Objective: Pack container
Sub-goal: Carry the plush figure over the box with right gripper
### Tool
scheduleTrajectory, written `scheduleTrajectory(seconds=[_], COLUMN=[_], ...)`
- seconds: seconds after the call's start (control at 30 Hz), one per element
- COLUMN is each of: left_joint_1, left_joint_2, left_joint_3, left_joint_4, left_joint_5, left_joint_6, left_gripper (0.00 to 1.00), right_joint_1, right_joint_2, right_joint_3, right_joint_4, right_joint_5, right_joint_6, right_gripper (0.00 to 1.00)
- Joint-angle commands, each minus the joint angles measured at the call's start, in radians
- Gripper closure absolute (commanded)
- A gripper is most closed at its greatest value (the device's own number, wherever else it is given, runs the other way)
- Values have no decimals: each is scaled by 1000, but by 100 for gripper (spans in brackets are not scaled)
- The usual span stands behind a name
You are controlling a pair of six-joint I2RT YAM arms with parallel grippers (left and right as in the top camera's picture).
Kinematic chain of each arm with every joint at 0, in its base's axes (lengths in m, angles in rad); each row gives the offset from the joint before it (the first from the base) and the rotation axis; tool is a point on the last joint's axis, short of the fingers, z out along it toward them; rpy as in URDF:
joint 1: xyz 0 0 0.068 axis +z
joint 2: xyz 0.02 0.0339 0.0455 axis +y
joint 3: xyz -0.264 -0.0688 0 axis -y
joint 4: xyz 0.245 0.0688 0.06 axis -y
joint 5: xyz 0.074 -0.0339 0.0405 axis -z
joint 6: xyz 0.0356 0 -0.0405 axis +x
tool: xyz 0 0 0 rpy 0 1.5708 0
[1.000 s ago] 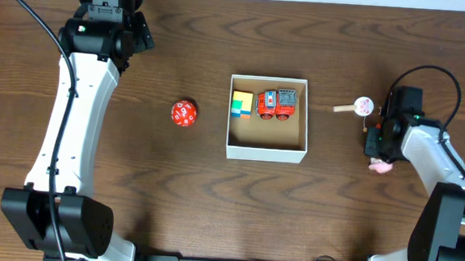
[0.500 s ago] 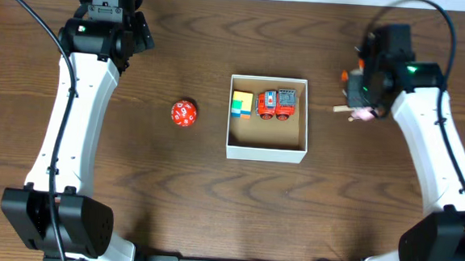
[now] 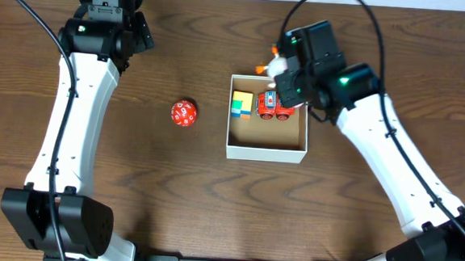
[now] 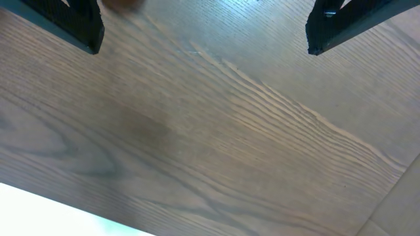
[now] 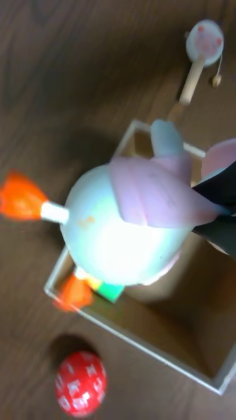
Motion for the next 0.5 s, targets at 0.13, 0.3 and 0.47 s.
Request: scheduleTrajectory(seconds=[0.13,0.3,0.47], left_joint_1=[1,1,1], left_joint_2=[11,11,11], left_joint_3=[-6,-6,-6], left_joint_4=[-2,-2,-2], left_joint_5=[-9,-9,-9], left_joint_6=[-8,-8,-8], left_gripper=[2,2,2], right_joint_1=[17,18,18], right_joint_2=[3,3,3], right_joint_3=[-84,-169,-220], right_joint_4=[-17,6,19], right_joint_5=[-2,-2,-27], right_joint_6=[-8,43,75], right_gripper=[99,99,99])
